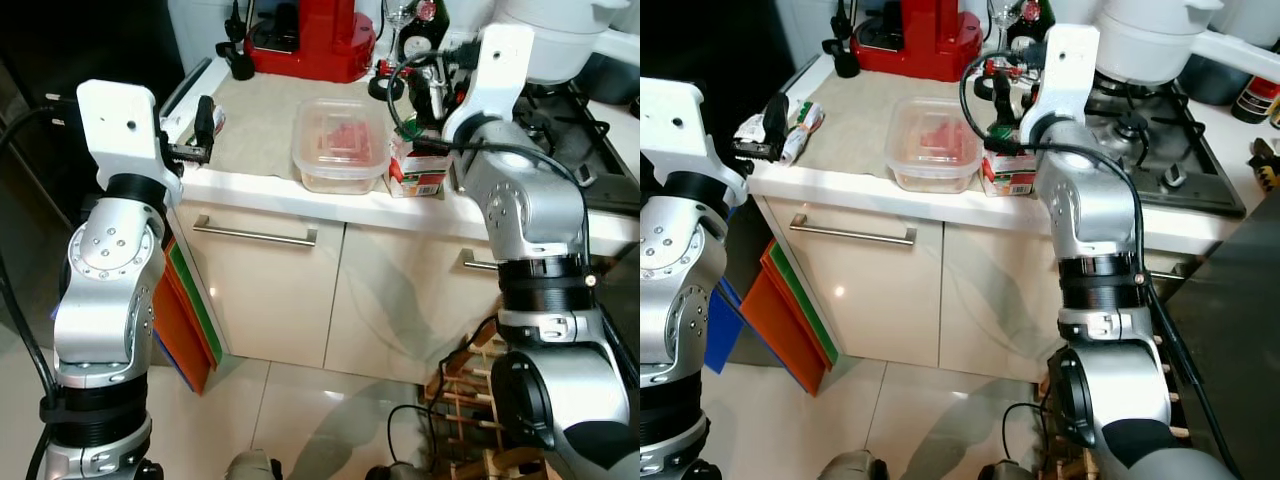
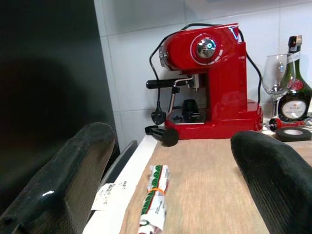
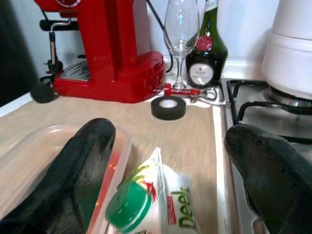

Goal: Restocking fridge

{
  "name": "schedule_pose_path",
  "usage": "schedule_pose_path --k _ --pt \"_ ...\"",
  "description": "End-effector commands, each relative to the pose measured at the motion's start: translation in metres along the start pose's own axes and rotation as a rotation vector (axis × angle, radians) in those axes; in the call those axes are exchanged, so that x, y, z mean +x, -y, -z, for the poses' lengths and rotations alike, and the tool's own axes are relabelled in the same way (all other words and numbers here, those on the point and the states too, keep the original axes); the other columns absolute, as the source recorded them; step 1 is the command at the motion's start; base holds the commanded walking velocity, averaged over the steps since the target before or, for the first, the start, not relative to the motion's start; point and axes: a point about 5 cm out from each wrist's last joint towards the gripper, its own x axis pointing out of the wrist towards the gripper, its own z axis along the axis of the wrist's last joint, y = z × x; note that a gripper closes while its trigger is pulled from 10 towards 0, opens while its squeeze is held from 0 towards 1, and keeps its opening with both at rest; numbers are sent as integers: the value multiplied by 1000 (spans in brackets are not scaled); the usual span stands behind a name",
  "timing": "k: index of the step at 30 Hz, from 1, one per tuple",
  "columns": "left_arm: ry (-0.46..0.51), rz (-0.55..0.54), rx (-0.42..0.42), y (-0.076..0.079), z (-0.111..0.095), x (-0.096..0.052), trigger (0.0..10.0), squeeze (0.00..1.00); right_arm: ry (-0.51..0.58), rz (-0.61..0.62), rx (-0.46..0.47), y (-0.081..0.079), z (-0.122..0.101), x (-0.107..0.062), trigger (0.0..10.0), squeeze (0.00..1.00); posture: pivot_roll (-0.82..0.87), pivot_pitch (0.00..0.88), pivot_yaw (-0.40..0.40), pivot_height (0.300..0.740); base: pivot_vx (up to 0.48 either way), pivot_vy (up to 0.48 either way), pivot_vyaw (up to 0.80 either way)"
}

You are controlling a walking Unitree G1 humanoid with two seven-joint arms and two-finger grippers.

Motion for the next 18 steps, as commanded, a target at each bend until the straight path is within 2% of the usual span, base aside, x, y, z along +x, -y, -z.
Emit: schedule_pose_path --k 1,6,9,18 --pt "15 -1 4 2 -3 3 10000 0 1 -28 7 -4 -3 -3 10000 0 106 0 -26 726 0 0 0" --pt "21 -1 -1 3 -3 5 10000 0 -46 -31 27 -4 6 -1 10000 0 101 0 -26 726 0 0 0" --pt "20 0 -4 4 -3 5 10000 0 -95 -53 25 -10 16 0 10000 0 105 0 -25 726 0 0 0" --pt "19 -7 -6 0 -3 5 10000 0 -158 -95 48 -19 22 3 10000 0 118 5 -20 726 0 0 0"
